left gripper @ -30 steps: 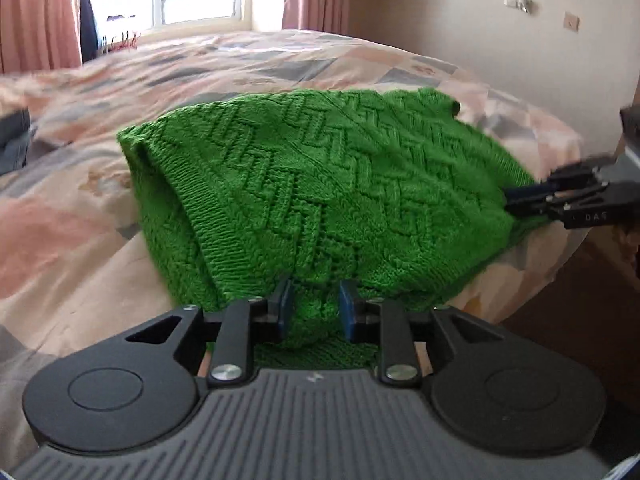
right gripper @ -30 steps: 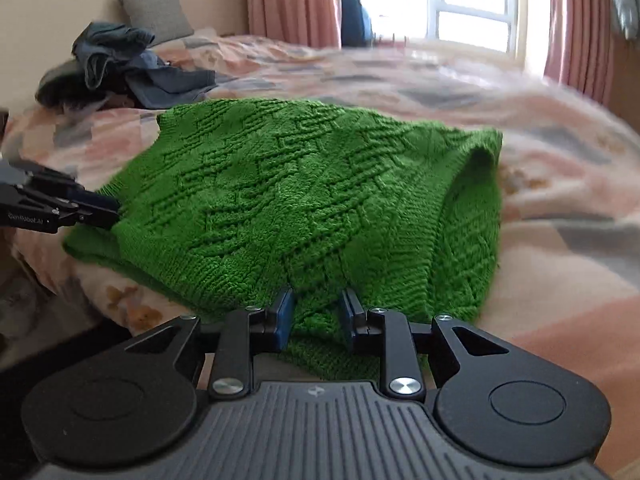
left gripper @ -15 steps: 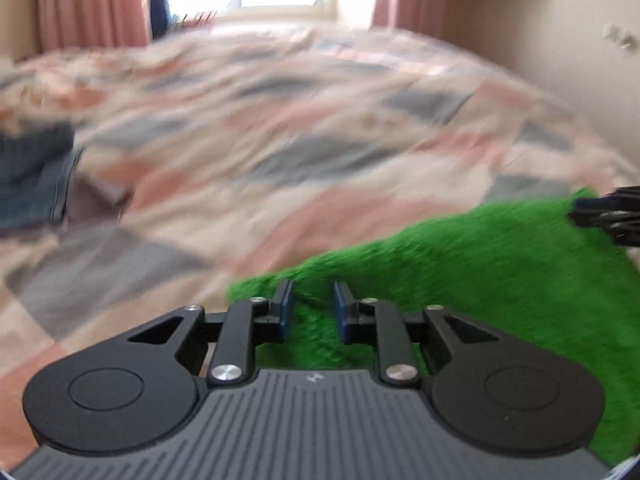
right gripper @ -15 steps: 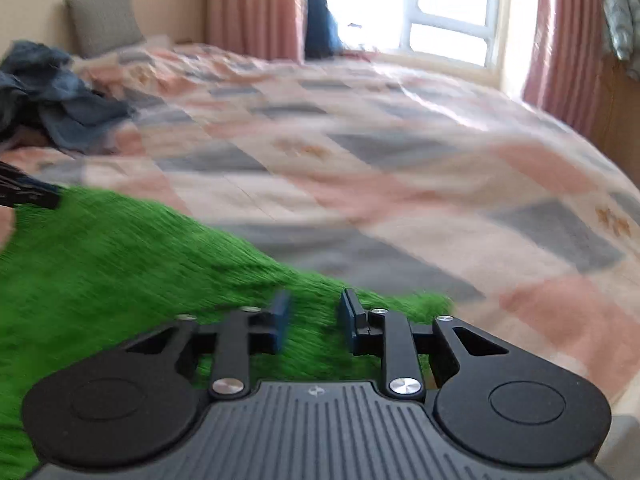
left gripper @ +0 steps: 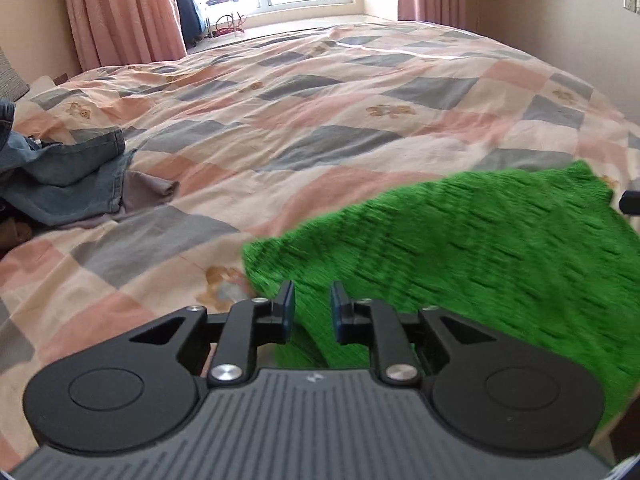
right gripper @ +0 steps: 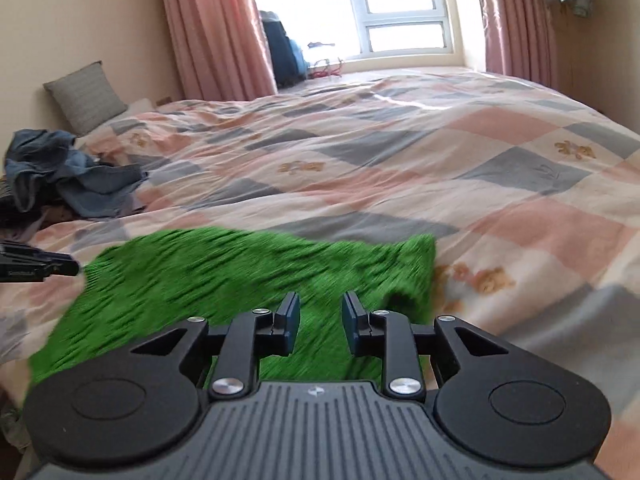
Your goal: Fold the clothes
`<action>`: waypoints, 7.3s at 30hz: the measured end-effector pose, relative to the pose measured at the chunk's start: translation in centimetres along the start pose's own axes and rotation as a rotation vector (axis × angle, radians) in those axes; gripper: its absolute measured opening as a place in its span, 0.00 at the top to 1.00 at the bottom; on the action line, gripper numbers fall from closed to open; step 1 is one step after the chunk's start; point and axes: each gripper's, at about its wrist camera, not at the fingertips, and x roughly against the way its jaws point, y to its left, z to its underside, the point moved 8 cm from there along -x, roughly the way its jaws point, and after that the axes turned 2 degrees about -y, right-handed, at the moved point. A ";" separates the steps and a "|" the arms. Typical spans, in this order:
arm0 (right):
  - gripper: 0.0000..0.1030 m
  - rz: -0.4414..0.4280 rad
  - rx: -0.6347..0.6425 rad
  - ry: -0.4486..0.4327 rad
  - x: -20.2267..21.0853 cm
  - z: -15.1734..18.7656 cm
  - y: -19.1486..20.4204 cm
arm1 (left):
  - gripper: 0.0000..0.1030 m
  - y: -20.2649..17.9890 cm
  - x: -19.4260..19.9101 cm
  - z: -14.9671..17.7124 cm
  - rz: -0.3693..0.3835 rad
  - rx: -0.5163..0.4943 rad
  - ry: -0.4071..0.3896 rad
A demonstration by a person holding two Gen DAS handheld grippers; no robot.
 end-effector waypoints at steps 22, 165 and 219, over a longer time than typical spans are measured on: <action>0.65 0.206 0.025 0.062 3.5 9.5 3.5 | 0.70 -5.7 3.5 9.3 -0.009 0.024 0.050; 0.55 -0.195 -0.696 -0.156 6.1 5.1 -3.9 | 0.84 -20.5 6.3 -0.1 0.502 -0.102 -0.297; 0.86 -0.359 -0.593 -0.005 -6.9 -6.2 -5.7 | 0.82 -12.1 -8.2 -6.7 0.502 0.093 -0.092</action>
